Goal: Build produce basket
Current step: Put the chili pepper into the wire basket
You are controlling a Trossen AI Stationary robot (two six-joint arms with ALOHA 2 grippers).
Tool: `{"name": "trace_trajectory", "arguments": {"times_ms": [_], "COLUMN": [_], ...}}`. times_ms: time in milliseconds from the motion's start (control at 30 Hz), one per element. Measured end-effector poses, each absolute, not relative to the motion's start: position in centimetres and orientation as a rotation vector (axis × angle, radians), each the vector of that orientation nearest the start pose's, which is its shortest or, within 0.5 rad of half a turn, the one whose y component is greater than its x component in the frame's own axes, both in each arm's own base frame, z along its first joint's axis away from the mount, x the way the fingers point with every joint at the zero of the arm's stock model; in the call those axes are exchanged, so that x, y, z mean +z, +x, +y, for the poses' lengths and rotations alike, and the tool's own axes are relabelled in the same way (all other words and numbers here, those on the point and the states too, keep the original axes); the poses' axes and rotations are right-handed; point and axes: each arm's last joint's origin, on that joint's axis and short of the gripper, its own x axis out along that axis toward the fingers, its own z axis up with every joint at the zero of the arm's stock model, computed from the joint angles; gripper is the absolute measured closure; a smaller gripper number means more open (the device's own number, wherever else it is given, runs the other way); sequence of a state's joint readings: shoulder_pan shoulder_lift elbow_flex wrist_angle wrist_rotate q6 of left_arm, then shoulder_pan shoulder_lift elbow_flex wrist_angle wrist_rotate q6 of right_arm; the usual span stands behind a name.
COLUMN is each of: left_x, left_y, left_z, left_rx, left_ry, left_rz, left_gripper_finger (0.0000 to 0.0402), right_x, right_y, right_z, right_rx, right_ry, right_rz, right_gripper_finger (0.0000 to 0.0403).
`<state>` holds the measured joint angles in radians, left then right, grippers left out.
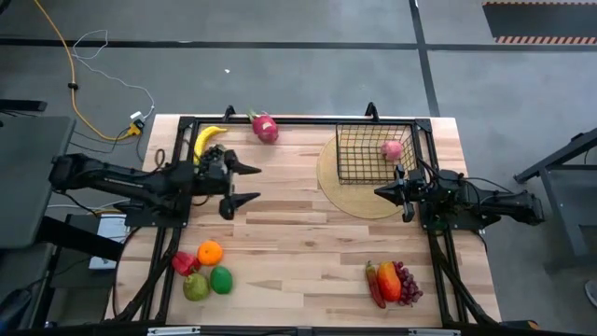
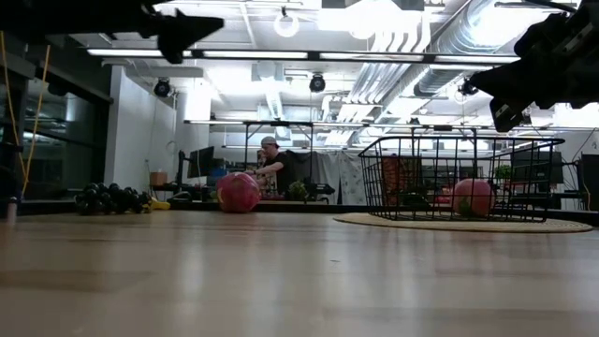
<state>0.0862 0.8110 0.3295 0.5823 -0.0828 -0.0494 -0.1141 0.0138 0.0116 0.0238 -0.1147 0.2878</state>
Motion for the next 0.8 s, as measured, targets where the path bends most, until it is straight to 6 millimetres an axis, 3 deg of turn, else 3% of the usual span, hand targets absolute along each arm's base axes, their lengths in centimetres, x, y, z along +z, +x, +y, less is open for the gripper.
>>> {"name": "trace_trajectory", "arguments": {"times_ms": [167,433,633,800], "left_x": [24.3,23.4,23.4,23.4], "left_y": [16.7,16.7,16.7,16.7], "left_z": [1.6,1.6,1.4,1.3], "left_rx": [0.169,0.173,0.106,0.092], "left_ry": [-0.022,-0.043,-0.126,-0.18], "left_rz": [-0.105,-0.006,-0.007,-0.008], "left_gripper_finger": [0.008,0.0082,0.0082,0.0082], "right_x": [16.9,17.0,19.4,20.7], "right_y": [9.7,9.7,9.4,9.3], "right_z": [-0.8,-0.8,-0.7,-0.6], "right_rx": [0.004,0.008,0.076,0.132], "right_ry": [0.285,0.312,0.496,0.498], "right_rz": [-0.022,-0.041,-0.277,-0.403], "right_gripper_finger": [0.0402,0.0402,0.0402,0.0402]}}
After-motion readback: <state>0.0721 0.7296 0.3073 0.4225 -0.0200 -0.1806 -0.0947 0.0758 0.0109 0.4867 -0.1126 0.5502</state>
